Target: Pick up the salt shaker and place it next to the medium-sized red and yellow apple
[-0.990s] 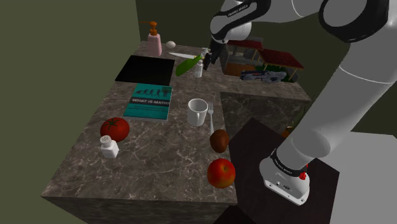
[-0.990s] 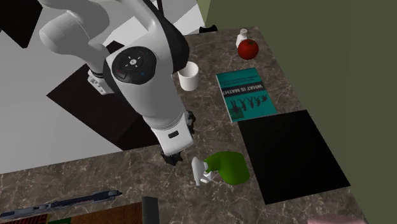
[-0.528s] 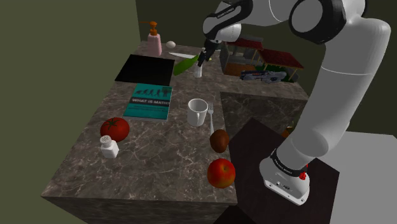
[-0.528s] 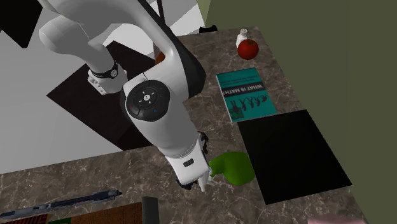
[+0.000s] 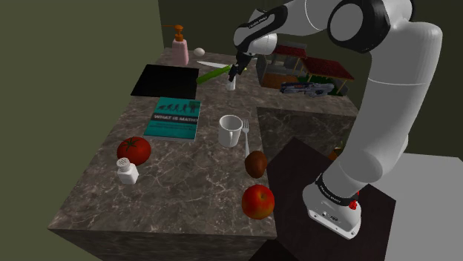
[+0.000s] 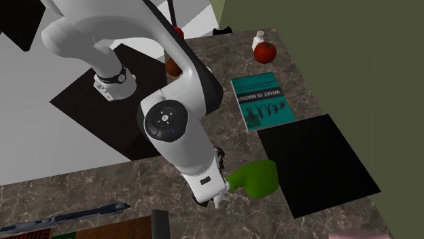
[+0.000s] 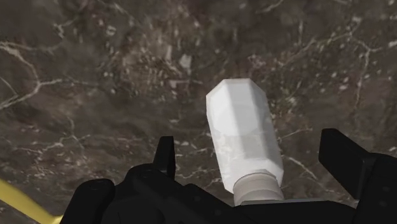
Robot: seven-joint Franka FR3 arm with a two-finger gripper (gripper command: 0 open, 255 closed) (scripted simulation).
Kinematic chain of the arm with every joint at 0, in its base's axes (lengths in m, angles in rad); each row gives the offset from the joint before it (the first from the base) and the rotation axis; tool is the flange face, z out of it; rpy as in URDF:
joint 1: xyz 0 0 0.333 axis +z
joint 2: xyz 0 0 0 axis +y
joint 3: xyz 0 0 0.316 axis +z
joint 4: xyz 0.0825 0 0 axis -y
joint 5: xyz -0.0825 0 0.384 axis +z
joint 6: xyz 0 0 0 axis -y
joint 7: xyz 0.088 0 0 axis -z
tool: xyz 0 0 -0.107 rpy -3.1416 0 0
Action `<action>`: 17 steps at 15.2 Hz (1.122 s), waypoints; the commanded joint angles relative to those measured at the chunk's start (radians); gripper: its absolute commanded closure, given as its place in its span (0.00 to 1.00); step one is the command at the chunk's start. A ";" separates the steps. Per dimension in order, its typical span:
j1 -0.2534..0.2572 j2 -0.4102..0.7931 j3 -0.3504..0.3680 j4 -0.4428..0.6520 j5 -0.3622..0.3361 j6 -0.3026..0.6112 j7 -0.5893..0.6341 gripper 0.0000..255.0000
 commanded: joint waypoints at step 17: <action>0.004 0.001 0.000 0.005 -0.002 -0.011 0.003 1.00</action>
